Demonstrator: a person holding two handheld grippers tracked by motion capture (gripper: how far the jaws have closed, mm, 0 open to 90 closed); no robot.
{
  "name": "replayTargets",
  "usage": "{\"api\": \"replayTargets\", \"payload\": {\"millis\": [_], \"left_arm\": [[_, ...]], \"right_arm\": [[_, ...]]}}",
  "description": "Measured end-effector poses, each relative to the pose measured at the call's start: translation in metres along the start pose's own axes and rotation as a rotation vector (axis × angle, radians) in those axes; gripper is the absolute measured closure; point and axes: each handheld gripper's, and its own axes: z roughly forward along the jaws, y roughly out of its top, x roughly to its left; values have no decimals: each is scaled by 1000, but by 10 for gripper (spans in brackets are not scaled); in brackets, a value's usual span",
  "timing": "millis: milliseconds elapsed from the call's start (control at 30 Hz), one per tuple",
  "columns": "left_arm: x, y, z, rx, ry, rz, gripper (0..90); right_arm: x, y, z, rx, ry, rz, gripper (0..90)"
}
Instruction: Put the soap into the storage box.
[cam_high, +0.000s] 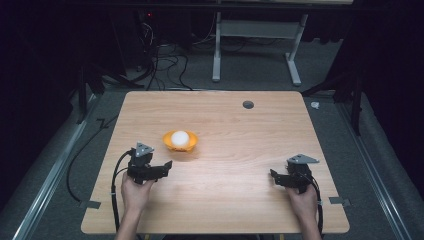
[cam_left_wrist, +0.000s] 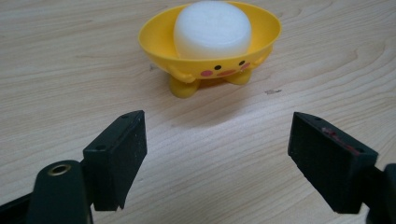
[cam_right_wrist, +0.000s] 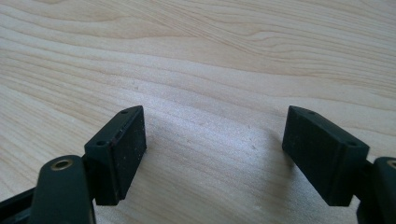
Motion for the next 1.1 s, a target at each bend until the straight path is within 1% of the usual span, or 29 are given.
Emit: {"api": "replayTargets", "payload": {"millis": [33,67,100,133,333,467,533,733,867,900,967,1000,1033,1100], "left_arm": [[1,-1,1,-3,-2,6,205],[0,-3,1,5,-5,-4,204],[1,-4,2,3,-5,4,205],[0,-6,2,11,-5,-6,204],[1,-17,6,28,-8,-22,204],[2,-24,9,40,-4,-33,204],[2,-27,10,46,2,-29,204],[4,-34,12,51,10,-37,204],[4,-39,16,66,22,-31,204],[4,-39,17,73,34,-19,202],[2,-40,19,73,74,7,202],[2,-41,20,74,80,13,203],[3,-43,21,73,78,6,204],[3,-46,25,78,89,3,203]], "right_arm": [[0,0,0,0,0,0,225],[0,0,0,0,0,0,225],[0,0,0,0,0,0,225],[0,0,0,0,0,0,225],[0,0,0,0,0,2,225],[0,0,0,1,0,4,225],[0,0,0,1,0,4,225],[0,0,0,1,0,4,225],[0,0,0,1,0,4,225],[0,0,0,1,0,4,225],[0,0,0,1,0,4,225],[0,0,0,1,-1,4,225],[0,0,0,1,-1,4,225],[0,0,0,1,0,4,225]]}}
